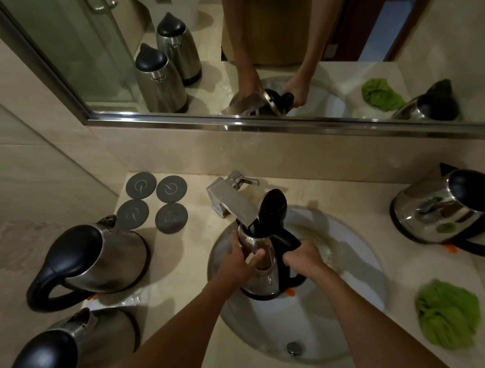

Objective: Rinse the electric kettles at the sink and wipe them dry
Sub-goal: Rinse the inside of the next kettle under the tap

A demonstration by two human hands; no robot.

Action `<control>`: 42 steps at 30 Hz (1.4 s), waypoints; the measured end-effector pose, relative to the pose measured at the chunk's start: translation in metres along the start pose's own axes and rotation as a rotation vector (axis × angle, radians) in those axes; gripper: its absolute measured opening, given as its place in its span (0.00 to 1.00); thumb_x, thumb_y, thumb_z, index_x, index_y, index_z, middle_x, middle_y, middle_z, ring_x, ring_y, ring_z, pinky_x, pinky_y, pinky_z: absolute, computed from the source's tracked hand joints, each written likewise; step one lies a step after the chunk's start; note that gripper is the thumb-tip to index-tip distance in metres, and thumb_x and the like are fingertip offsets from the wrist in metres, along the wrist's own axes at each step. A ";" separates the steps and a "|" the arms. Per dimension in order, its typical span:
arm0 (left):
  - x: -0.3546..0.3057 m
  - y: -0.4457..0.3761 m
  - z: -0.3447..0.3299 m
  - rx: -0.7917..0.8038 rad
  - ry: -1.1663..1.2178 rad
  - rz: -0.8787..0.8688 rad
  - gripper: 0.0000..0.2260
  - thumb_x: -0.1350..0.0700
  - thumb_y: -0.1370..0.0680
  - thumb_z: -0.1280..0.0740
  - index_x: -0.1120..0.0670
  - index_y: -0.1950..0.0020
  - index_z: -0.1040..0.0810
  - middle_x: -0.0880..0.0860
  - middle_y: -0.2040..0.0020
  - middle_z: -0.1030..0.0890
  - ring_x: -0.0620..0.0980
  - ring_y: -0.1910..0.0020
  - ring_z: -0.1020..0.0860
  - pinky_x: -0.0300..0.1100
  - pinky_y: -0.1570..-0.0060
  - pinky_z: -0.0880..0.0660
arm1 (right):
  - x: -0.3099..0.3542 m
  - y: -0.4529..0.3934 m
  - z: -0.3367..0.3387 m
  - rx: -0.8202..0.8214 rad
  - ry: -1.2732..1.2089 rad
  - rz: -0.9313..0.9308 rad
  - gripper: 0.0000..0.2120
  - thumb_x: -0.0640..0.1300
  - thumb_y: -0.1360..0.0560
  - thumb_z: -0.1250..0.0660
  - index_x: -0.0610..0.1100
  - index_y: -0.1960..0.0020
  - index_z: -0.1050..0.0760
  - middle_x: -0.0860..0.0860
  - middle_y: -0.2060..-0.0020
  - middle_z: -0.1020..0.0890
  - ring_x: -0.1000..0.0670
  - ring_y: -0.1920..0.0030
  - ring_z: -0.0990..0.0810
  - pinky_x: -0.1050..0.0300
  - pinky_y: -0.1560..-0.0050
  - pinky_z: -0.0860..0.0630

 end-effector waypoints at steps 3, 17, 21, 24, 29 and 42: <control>0.001 -0.001 -0.004 0.018 0.052 0.031 0.47 0.44 0.24 0.29 0.51 0.20 0.61 0.54 0.24 0.33 0.54 0.26 0.34 0.47 0.30 0.34 | 0.002 -0.003 0.001 0.002 0.007 -0.011 0.11 0.31 0.33 0.35 0.47 0.63 0.28 0.48 0.67 0.23 0.49 0.65 0.23 0.60 0.69 0.31; 0.015 -0.015 -0.018 -0.137 0.310 0.058 0.66 0.41 0.52 0.15 0.47 0.22 0.51 0.53 0.28 0.31 0.54 0.28 0.32 0.57 0.31 0.31 | 0.006 -0.009 0.000 0.007 0.050 0.052 0.11 0.32 0.33 0.34 0.48 0.63 0.27 0.48 0.66 0.21 0.44 0.59 0.19 0.60 0.69 0.29; 0.017 -0.014 -0.018 -0.129 0.304 0.056 0.58 0.48 0.47 0.15 0.51 0.25 0.45 0.53 0.32 0.28 0.53 0.32 0.29 0.55 0.32 0.29 | 0.004 -0.011 0.000 0.004 0.047 0.058 0.11 0.32 0.34 0.35 0.48 0.65 0.28 0.49 0.68 0.22 0.45 0.62 0.20 0.61 0.69 0.30; 0.016 -0.015 -0.018 -0.127 0.295 0.042 0.56 0.51 0.44 0.14 0.53 0.25 0.45 0.53 0.32 0.29 0.52 0.32 0.29 0.51 0.32 0.29 | 0.004 -0.012 0.001 0.007 0.046 0.052 0.11 0.31 0.34 0.35 0.48 0.64 0.27 0.49 0.68 0.22 0.46 0.62 0.21 0.61 0.70 0.30; 0.015 -0.012 -0.017 -0.137 0.266 0.046 0.58 0.48 0.45 0.14 0.53 0.24 0.47 0.53 0.30 0.30 0.52 0.30 0.31 0.53 0.31 0.30 | 0.003 -0.013 0.000 -0.009 0.041 0.050 0.10 0.32 0.34 0.34 0.47 0.64 0.26 0.48 0.68 0.21 0.45 0.62 0.20 0.61 0.70 0.29; 0.014 0.000 -0.019 -0.183 0.124 0.011 0.48 0.44 0.42 0.17 0.46 0.30 0.42 0.49 0.32 0.28 0.47 0.34 0.29 0.40 0.38 0.31 | -0.002 -0.011 -0.003 0.002 0.045 0.035 0.07 0.34 0.34 0.33 0.44 0.59 0.23 0.46 0.64 0.19 0.46 0.60 0.18 0.59 0.65 0.27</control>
Point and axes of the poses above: each hand's wrist, its own y-axis away from the middle knuckle, its own z-axis out of the back of the hand, x = y × z, the point moved 5 cm from there along -y, towards the middle knuckle
